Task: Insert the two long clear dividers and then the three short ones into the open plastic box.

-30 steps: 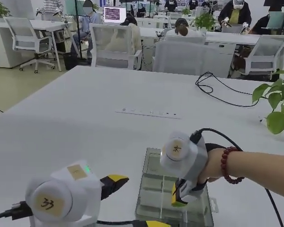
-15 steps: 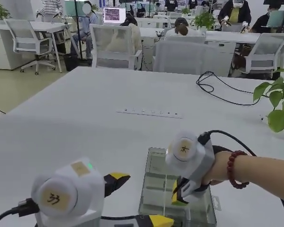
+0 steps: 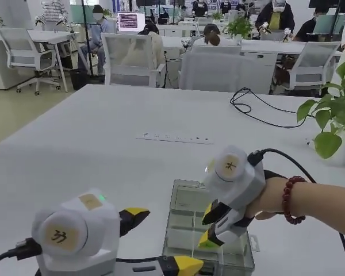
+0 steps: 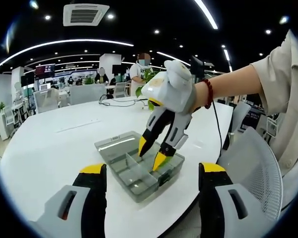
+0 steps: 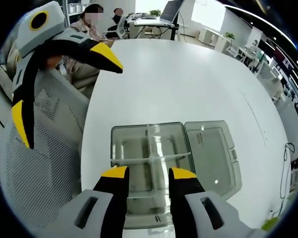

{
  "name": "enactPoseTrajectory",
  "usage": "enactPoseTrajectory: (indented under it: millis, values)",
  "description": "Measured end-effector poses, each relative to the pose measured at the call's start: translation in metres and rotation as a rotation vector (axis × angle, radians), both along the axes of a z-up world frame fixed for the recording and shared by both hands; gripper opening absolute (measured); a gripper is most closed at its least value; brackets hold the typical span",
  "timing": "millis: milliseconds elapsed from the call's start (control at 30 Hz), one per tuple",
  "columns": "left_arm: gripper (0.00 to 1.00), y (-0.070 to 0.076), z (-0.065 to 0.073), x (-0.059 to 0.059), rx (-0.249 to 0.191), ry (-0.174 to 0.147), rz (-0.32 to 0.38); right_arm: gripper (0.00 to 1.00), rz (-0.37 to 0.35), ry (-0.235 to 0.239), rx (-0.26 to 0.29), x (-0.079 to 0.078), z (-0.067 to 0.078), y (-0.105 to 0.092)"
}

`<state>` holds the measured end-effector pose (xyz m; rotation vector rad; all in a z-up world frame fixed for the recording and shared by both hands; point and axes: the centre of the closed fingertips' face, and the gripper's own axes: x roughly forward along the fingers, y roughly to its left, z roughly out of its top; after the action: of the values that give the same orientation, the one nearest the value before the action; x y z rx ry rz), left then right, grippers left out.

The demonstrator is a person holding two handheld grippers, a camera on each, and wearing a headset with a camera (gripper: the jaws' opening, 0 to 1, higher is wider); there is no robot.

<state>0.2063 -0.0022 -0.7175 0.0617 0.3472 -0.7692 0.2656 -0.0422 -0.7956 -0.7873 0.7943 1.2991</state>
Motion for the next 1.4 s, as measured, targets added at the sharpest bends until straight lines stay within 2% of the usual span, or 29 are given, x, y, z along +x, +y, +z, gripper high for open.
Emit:
enactPoseTrajectory:
  millis: [367,633,833,933,1033,1233,1400]
  values:
    - [0.83,-0.001,-0.002,-0.001,0.013,0.013,-0.002,0.43,-0.074,0.008,0.053,-0.004,0.010,-0.033]
    - [0.84,-0.005,-0.007,-0.003,0.060,0.020,-0.022,0.49,-0.115,0.013,0.113,-0.010,0.018,-0.062]
    - [0.85,-0.010,-0.008,-0.003,0.066,0.024,-0.031,0.51,-0.141,0.013,0.132,-0.012,0.019,-0.085]
    - [0.85,-0.011,-0.009,-0.003,0.070,0.029,-0.032,0.51,-0.156,0.013,0.130,-0.012,0.016,-0.097]
    - [0.85,-0.012,-0.011,-0.002,0.089,0.032,-0.034,0.51,-0.174,0.006,0.103,-0.012,0.009,-0.115]
    - [0.85,-0.016,-0.011,0.000,0.094,0.031,-0.038,0.51,-0.220,0.009,0.051,-0.008,-0.004,-0.151]
    - [0.84,-0.017,-0.011,0.002,0.092,0.031,-0.033,0.51,-0.255,0.019,0.029,-0.006,-0.012,-0.175]
